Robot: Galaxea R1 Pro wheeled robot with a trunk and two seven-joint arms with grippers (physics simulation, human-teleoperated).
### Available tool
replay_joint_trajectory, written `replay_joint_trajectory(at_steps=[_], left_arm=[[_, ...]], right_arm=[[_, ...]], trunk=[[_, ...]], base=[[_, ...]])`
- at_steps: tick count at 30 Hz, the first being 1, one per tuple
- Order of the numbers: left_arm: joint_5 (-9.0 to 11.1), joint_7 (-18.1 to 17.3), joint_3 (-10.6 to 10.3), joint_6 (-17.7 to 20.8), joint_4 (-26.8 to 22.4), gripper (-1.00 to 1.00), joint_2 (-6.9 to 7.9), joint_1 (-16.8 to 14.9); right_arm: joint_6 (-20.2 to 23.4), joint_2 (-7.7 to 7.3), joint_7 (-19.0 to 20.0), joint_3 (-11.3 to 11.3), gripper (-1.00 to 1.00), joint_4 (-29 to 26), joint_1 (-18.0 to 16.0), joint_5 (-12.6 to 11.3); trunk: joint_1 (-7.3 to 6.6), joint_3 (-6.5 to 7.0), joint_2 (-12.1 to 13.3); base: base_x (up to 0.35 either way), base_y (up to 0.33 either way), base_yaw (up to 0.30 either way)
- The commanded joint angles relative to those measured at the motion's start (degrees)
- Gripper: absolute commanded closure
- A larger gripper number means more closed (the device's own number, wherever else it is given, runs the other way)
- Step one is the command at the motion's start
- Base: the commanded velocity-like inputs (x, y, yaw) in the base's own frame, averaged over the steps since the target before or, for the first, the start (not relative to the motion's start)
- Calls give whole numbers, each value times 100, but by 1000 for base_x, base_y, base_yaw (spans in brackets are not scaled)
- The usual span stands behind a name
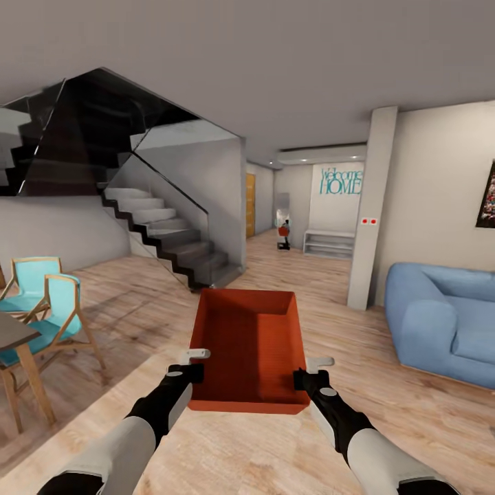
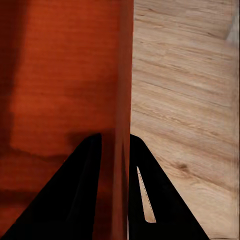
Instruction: Move the two storage containers from the living room to the garage. In the garage, place one container on the floor and stack the other container on top of it (either order is fine).
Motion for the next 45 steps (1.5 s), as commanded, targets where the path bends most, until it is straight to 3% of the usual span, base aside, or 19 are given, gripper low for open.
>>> replay_joint_trajectory(at_steps=[1,21,45], left_arm=[[-74,61,433,-336,-37,100,153,-4],[-74,60,439,-337,-21,100,156,-4],[-74,55,442,-329,-11,100,160,-4]], right_arm=[[-18,-6,-45,-97,100,16,-5,-31],[-18,1,-45,-96,100,16,-5,-31],[-28,6,-45,-93,100,16,-5,-31]], trunk=[[0,-8,-6],[0,-8,-6],[0,-8,-6]], base=[[0,0,-287],[46,0,-281],[319,0,-10]])
